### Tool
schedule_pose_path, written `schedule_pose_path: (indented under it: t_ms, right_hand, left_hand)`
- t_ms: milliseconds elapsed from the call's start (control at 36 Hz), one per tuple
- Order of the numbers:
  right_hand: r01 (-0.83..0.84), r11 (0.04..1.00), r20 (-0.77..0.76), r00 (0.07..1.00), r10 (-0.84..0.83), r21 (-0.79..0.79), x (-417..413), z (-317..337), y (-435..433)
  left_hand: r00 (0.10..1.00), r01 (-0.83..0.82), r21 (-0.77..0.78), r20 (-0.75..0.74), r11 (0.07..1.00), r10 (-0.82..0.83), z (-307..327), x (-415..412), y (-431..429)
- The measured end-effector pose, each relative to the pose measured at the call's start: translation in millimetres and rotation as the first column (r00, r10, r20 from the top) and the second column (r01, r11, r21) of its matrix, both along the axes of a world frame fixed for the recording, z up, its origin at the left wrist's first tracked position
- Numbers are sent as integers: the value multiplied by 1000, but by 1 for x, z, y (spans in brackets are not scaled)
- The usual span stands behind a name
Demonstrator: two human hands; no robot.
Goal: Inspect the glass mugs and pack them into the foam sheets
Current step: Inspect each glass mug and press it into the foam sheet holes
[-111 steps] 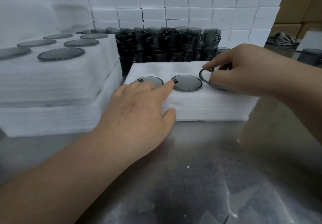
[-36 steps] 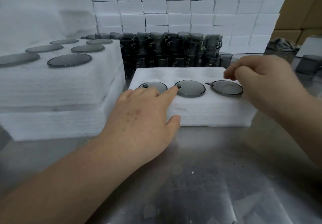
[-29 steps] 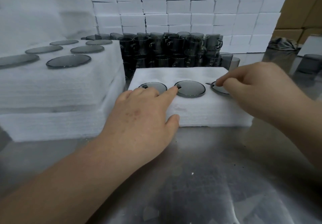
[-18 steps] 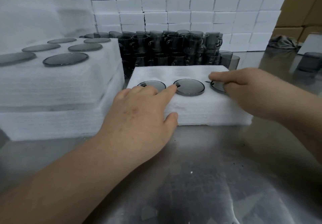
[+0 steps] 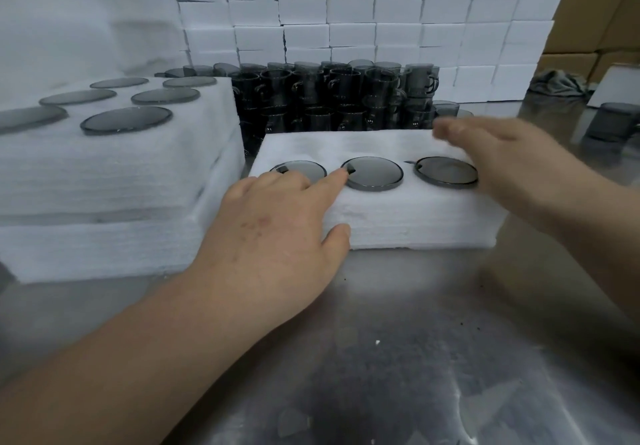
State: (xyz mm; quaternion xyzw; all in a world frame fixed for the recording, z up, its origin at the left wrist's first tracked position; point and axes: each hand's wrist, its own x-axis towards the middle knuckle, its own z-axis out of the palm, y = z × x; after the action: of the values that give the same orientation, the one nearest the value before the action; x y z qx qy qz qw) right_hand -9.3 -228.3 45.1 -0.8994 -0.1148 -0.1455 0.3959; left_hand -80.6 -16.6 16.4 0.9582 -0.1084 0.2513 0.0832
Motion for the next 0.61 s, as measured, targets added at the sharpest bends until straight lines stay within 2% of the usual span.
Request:
schedule_pose_path:
  t_ms: [83,195,278,361,500,611]
  right_hand:
    - [40,996,93,995,-47,76,-1,3,-2]
    - [-48,983,-88,996,32,-179,2,-2,1]
    - [-44,982,-134,991,19,-184,5,-3,5]
    - [13,978,-43,999,-22,-206,5,-3,2]
    - [57,997,104,993,-52,-43,1,-4,5]
    - [61,998,218,975,-53,-29,-11,0,16]
  left_hand:
    - [1000,0,-8,10,1000,0,0,-1,-1]
    - [1000,-2,-10,-4,1000,2,2,0,-2]
    - [1000,17,-26,8,1000,-16,4,-1,-2]
    - [999,32,-54,21,998,-31,4,0,-3]
    - [999,27,-61,34,998,-25,2,1,-3]
    - [1000,11,-30,19,999,-11,-2,3,-2]
